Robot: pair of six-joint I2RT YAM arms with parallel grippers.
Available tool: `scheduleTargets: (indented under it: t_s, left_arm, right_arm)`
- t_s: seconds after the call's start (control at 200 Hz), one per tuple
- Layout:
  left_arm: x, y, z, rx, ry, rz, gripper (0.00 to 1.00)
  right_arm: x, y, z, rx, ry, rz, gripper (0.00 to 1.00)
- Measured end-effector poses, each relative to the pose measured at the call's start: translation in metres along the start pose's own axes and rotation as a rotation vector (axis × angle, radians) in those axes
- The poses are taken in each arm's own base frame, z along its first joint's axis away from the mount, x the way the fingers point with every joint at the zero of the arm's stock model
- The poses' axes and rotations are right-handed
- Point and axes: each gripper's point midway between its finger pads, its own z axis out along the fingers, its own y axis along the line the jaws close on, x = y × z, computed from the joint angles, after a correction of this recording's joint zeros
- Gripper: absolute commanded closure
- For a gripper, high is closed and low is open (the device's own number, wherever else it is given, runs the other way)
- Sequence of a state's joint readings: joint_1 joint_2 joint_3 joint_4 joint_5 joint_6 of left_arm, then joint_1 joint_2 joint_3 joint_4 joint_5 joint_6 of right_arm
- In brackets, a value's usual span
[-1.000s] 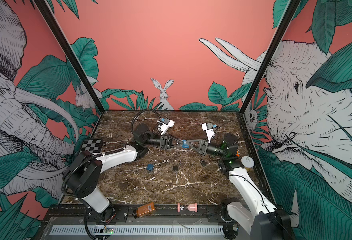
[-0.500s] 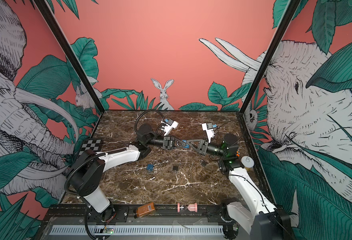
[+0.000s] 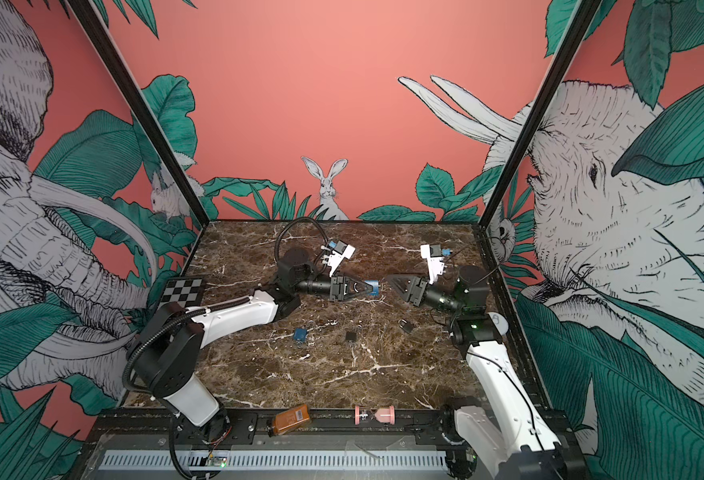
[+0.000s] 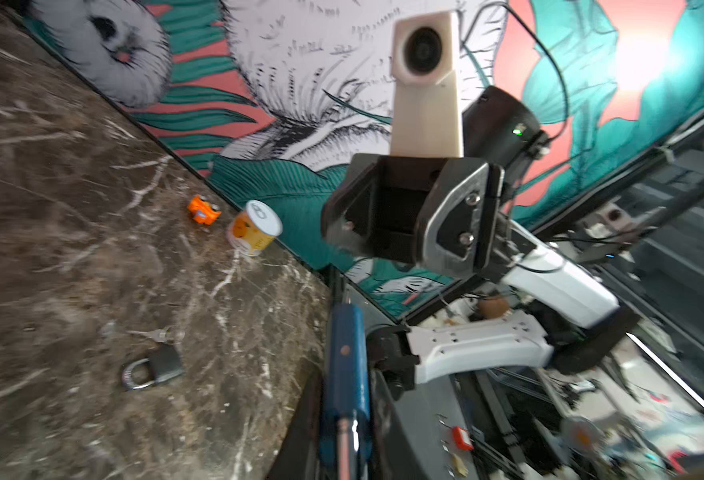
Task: Lock with the key
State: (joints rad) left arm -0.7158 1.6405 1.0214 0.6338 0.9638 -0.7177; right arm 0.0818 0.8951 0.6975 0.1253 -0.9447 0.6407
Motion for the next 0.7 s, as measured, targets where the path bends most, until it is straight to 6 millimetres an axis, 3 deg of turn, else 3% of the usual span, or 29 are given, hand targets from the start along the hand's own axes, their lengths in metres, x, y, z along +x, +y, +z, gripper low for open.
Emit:
scheduleTargets:
  t_s: [0.075,0.23,0.7]
  left_arm:
    - [-0.006,0.0,-0.011,-0.023,-0.003,0.033,1.0]
    - [-0.021,-0.02,-0.027,0.065,-0.022,0.137,1.0]
    - [-0.006,-0.055,-0.032,0.221,0.067,0.255,1.0]
  right_arm:
    - [-0.004,-0.001,-0.011,0.046,-0.033,-0.044,0.62]
    - [0.0,0.019,-0.016,-0.024,-0.013,-0.126,0.77]
    - [0.009,0.069,-0.014,-0.257,0.077,-0.255,0.74]
